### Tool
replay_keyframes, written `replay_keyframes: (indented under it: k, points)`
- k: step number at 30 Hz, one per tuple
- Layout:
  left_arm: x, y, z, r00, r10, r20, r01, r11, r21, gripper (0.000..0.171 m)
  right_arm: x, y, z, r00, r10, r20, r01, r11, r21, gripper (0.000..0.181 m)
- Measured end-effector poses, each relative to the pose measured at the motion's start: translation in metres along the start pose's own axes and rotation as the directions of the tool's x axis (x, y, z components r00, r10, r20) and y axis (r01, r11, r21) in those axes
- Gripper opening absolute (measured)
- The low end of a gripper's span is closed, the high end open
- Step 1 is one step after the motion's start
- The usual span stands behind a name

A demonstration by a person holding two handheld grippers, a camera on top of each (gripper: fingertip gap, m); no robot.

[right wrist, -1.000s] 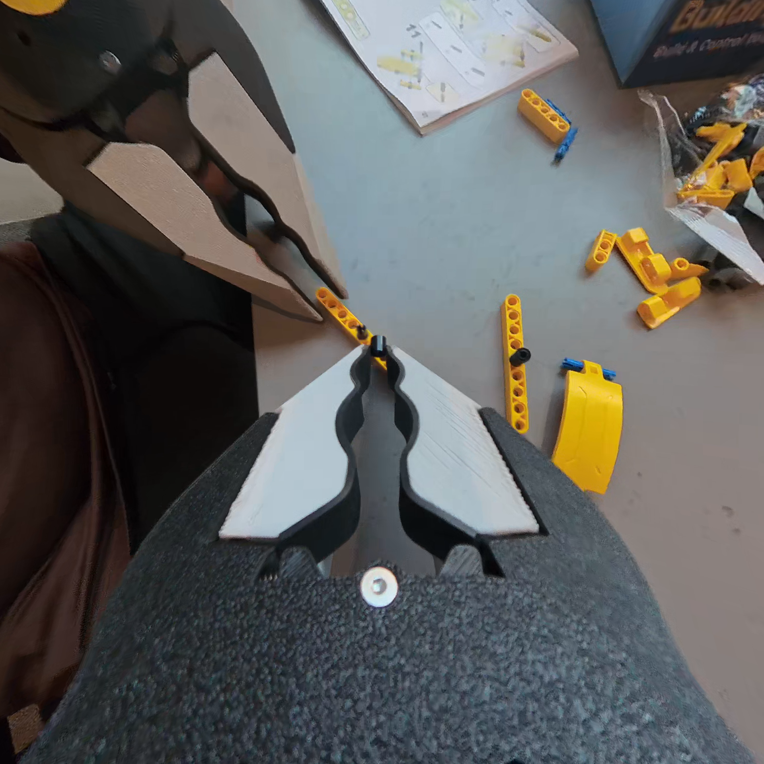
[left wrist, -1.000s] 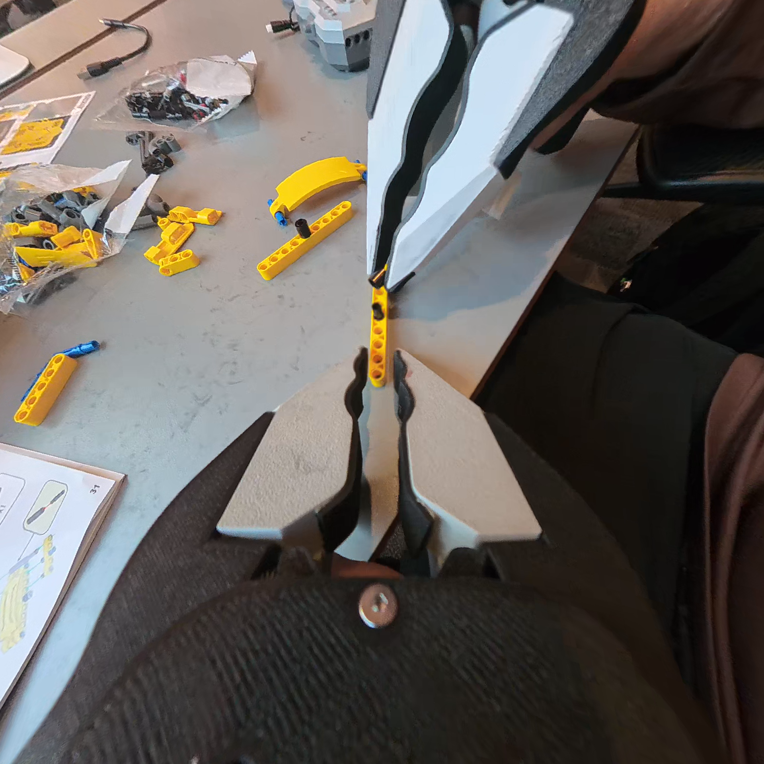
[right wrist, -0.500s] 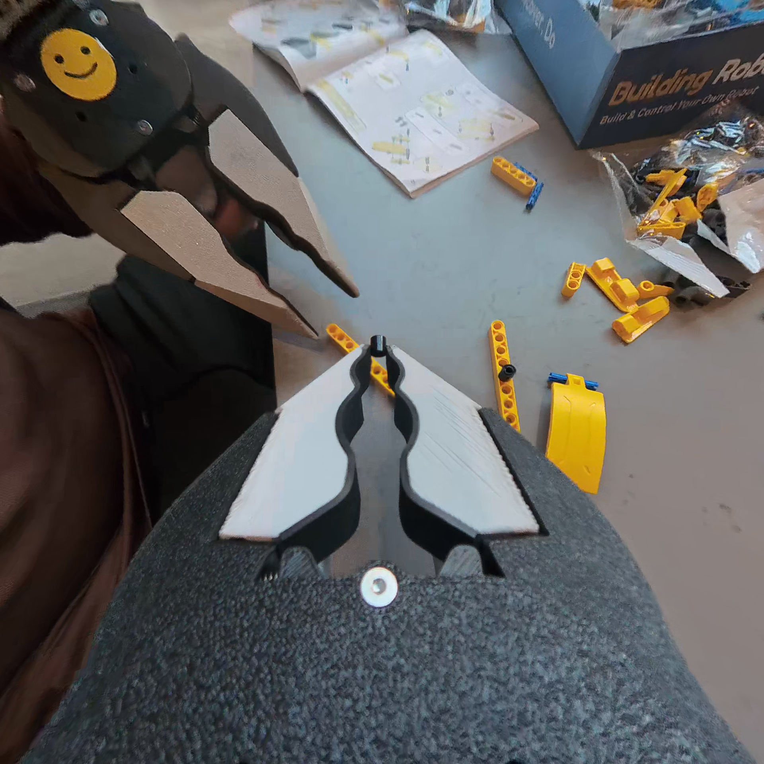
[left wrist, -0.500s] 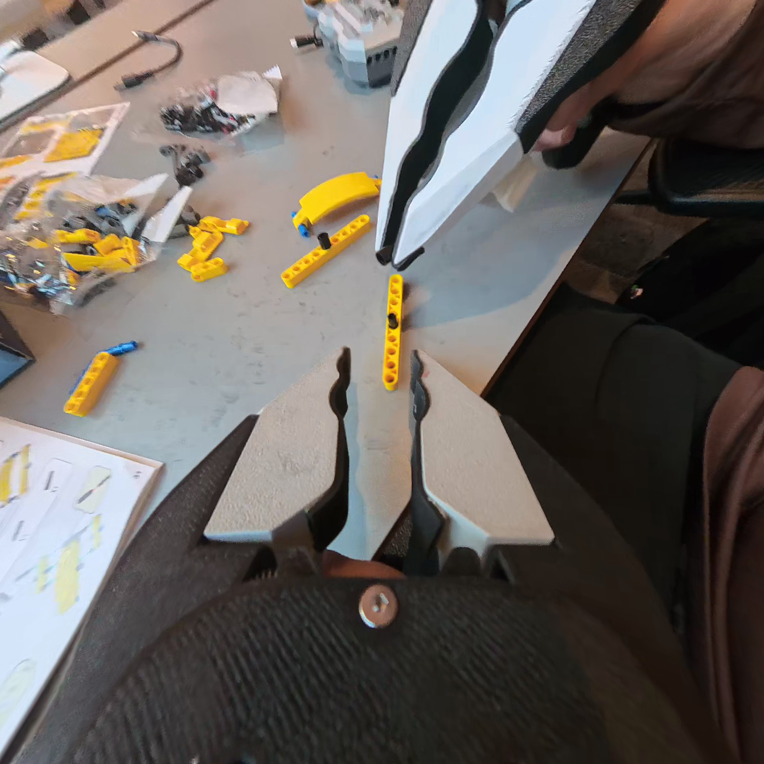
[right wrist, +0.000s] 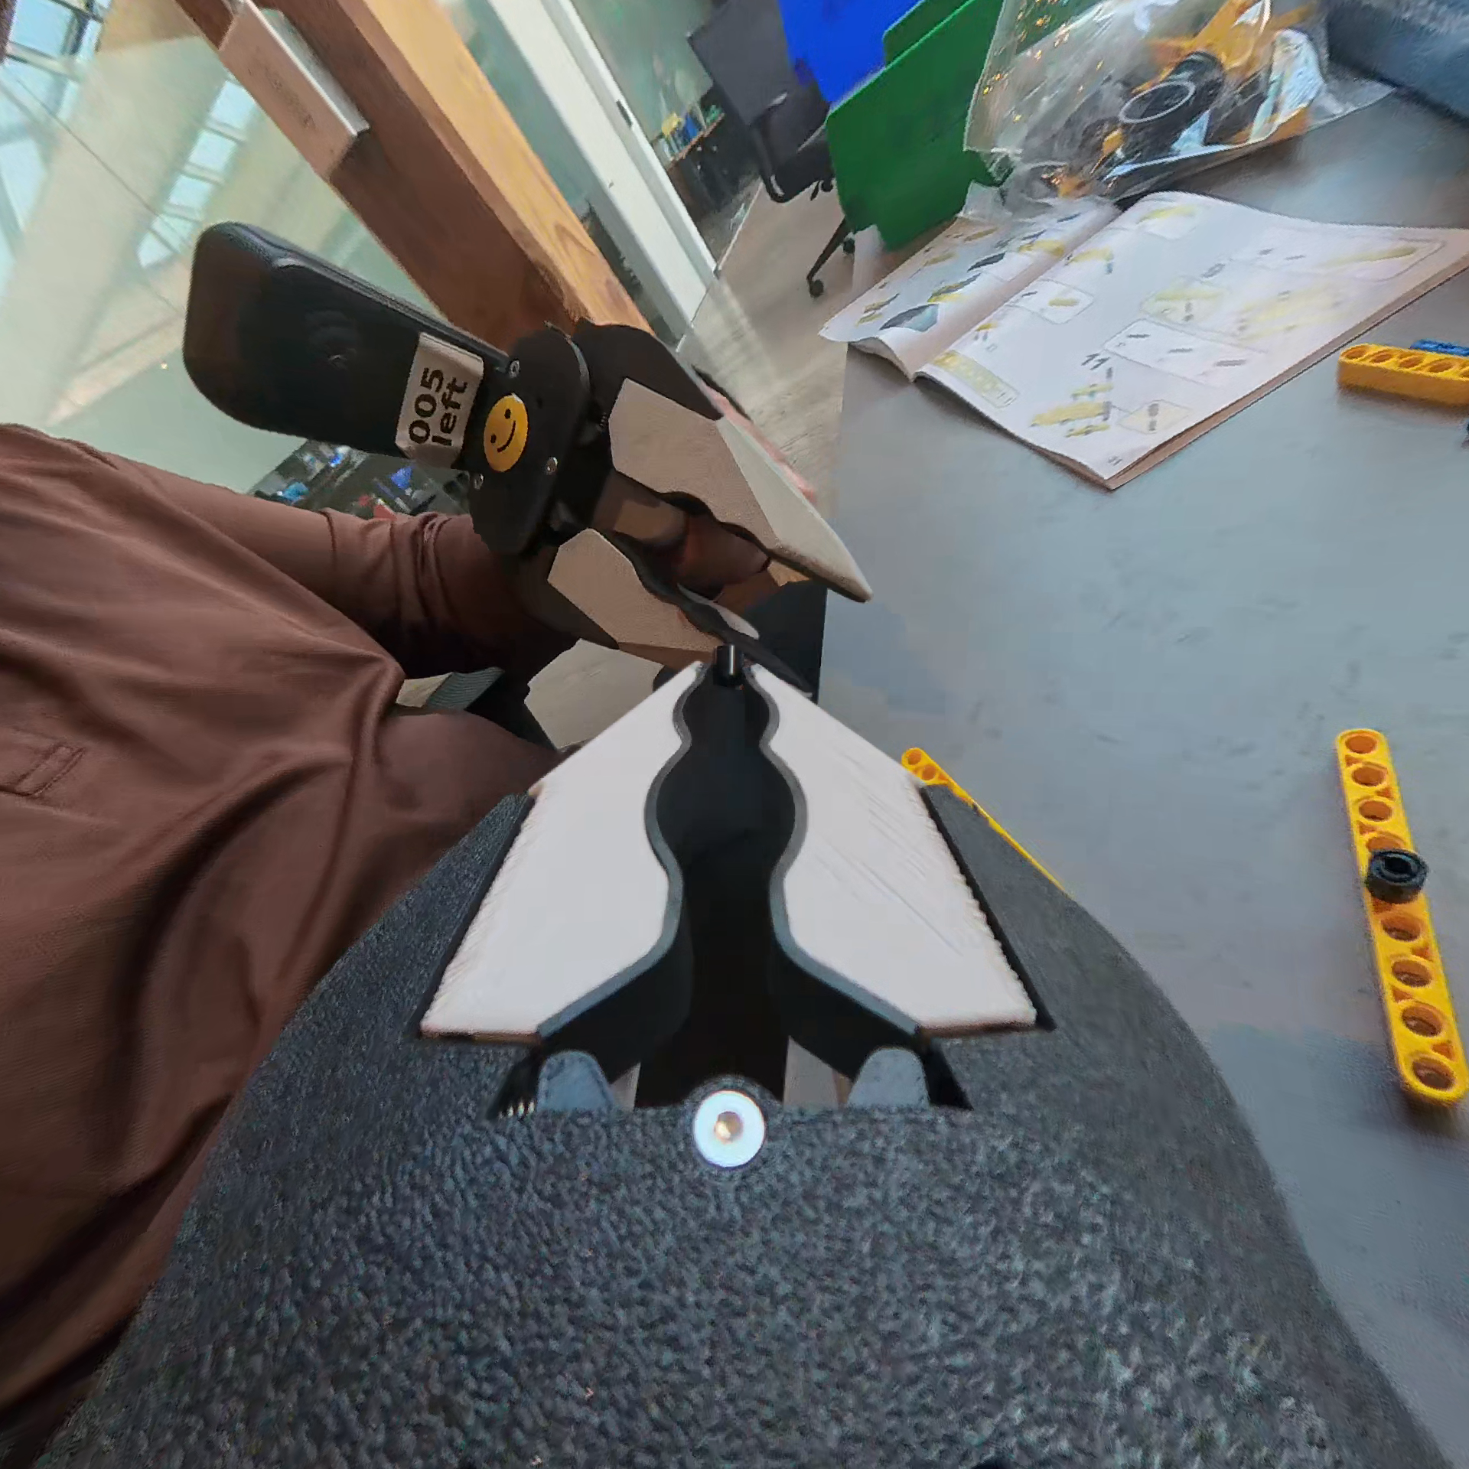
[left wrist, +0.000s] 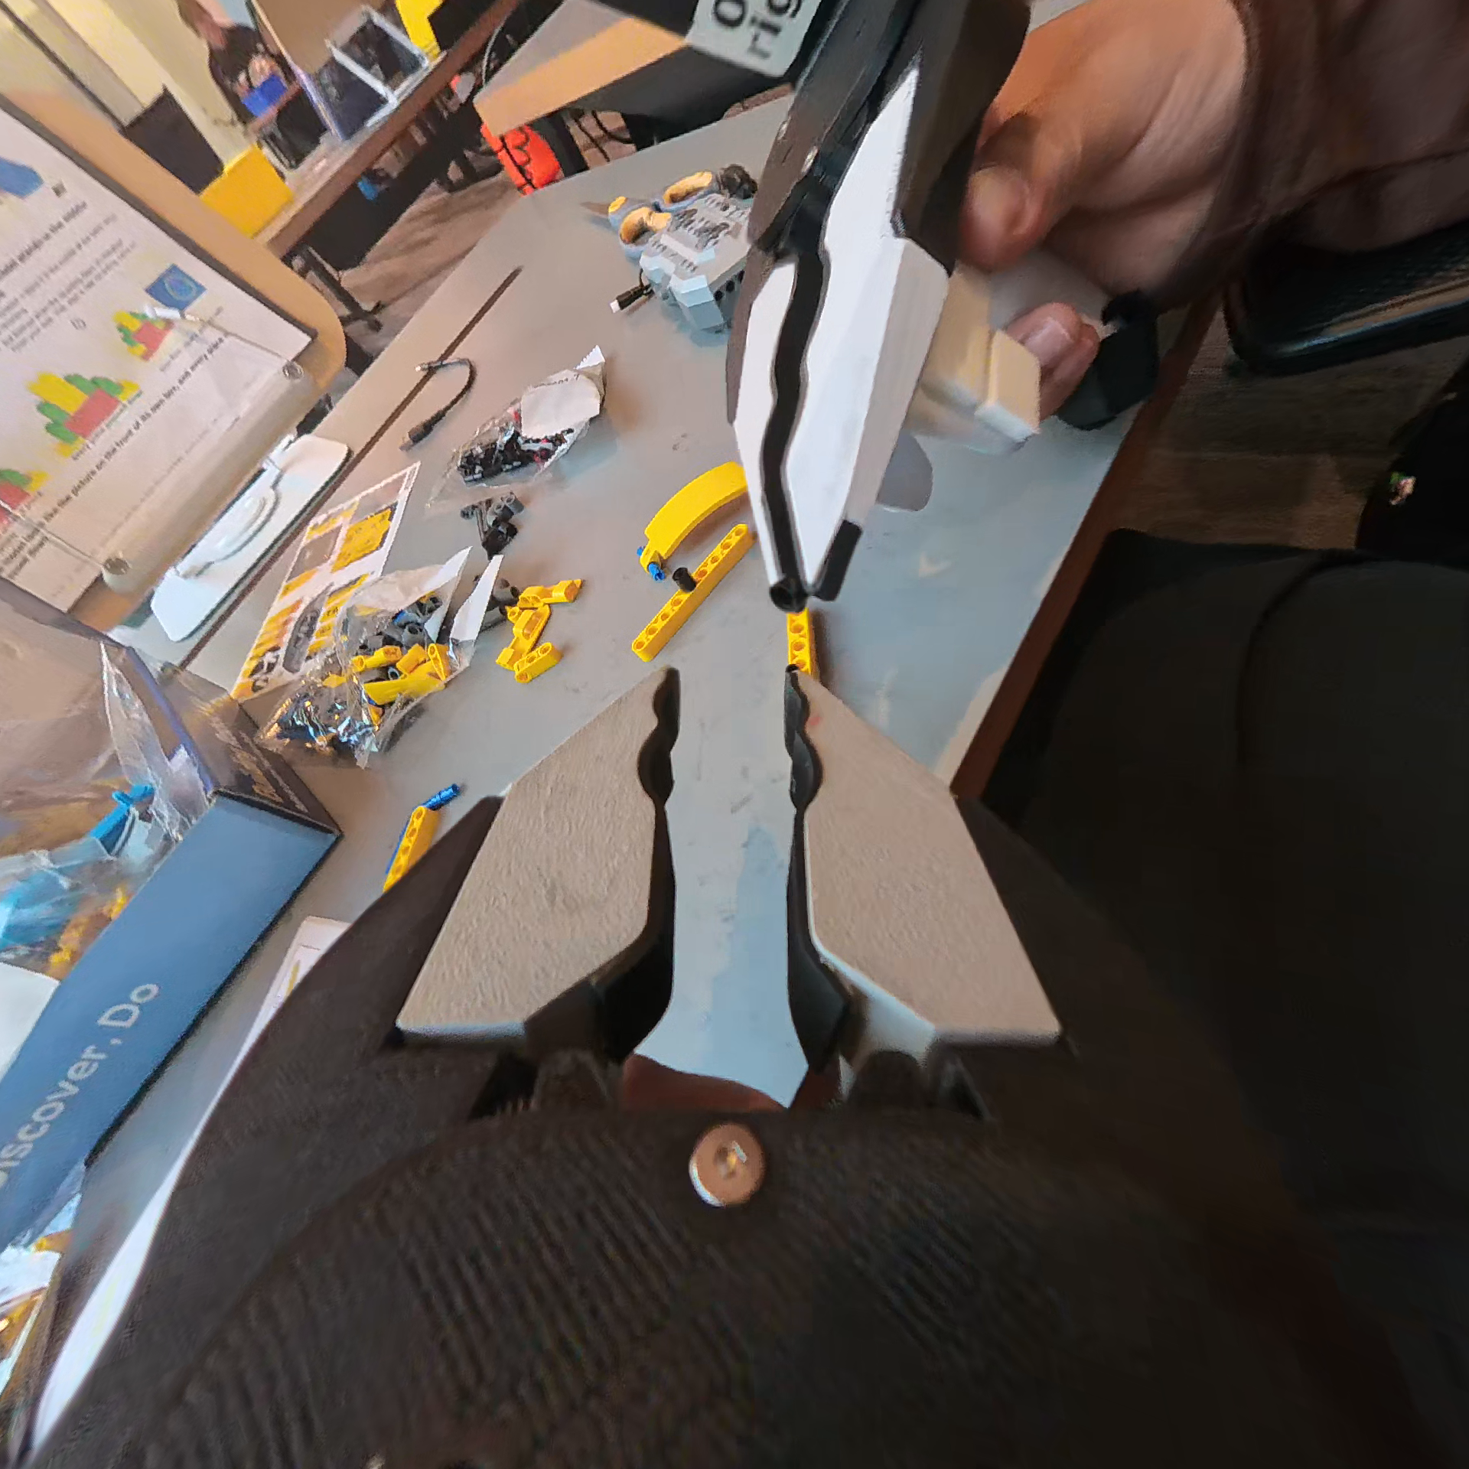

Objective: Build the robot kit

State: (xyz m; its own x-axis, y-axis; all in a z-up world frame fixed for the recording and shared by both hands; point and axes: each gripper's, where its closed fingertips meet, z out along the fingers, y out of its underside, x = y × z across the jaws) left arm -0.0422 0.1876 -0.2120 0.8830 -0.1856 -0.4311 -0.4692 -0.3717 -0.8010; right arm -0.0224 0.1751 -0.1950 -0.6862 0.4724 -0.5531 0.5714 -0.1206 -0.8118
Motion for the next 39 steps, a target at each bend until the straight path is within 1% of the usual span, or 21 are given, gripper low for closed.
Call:
replay_keyframes:
  k: [2, 4, 7, 15, 18, 20, 22, 25, 28, 33, 39]
  points:
    - [0.005, 0.0, -0.001, 0.999, 0.042, -0.026, -0.043, 0.999, -0.007, 0.016, -0.003, 0.005, 0.002, 1.0, -0.005, 0.02, 0.006, 1.0, -0.028, 0.006]
    - [0.007, 0.0, -0.002, 0.997, 0.07, -0.03, -0.07, 0.997, -0.009, 0.013, -0.003, 0.01, 0.004, 1.0, -0.007, 0.028, 0.008, 0.999, -0.048, 0.007]
    - [0.01, -0.003, -0.004, 0.995, 0.092, -0.038, -0.092, 0.996, -0.004, 0.014, -0.002, 0.012, 0.006, 1.0, 0.008, 0.029, -0.006, 0.998, -0.059, 0.007]
    - [0.021, -0.008, -0.007, 0.978, 0.203, -0.043, -0.202, 0.979, 0.022, 0.012, 0.002, 0.015, 0.005, 0.998, 0.065, 0.026, -0.063, 0.995, -0.074, 0.007]
    - [0.023, -0.003, -0.004, 0.972, 0.231, -0.039, -0.232, 0.973, -0.014, 0.007, 0.004, 0.016, 0.005, 0.995, 0.092, 0.024, -0.09, 0.993, -0.076, 0.007]
    - [0.024, -0.005, -0.003, 0.968, 0.25, -0.025, -0.25, 0.968, -0.007, 0.007, 0.004, 0.019, 0.007, 0.994, 0.109, 0.022, -0.107, 0.99, -0.092, 0.007]
    - [0.026, -0.004, -0.002, 0.964, 0.263, -0.026, -0.263, 0.964, -0.02, 0.01, 0.004, 0.022, 0.008, 0.993, 0.119, 0.019, -0.117, 0.987, -0.106, 0.007]
    - [0.027, -0.004, -0.002, 0.956, 0.293, -0.02, -0.293, 0.956, -0.017, 0.005, 0.004, 0.022, 0.007, 0.992, 0.126, 0.023, -0.123, 0.987, -0.102, 0.006]
    - [0.026, -0.004, -0.001, 0.952, 0.305, -0.001, -0.305, 0.952, -0.022, 0.004, 0.005, 0.02, 0.006, 0.99, 0.136, 0.023, -0.133, 0.987, -0.09, 0.007]
    - [0.021, -0.001, 0.006, 0.938, 0.336, 0.08, -0.332, 0.941, -0.065, 0.004, 0.013, 0.019, 0.003, 0.988, 0.152, -0.01, -0.152, 0.985, -0.079, 0.007]
    - [0.02, -0.001, 0.006, 0.942, 0.326, 0.08, -0.321, 0.945, -0.063, 0.003, 0.013, 0.018, 0.003, 0.99, 0.144, -0.013, -0.144, 0.987, -0.076, 0.007]
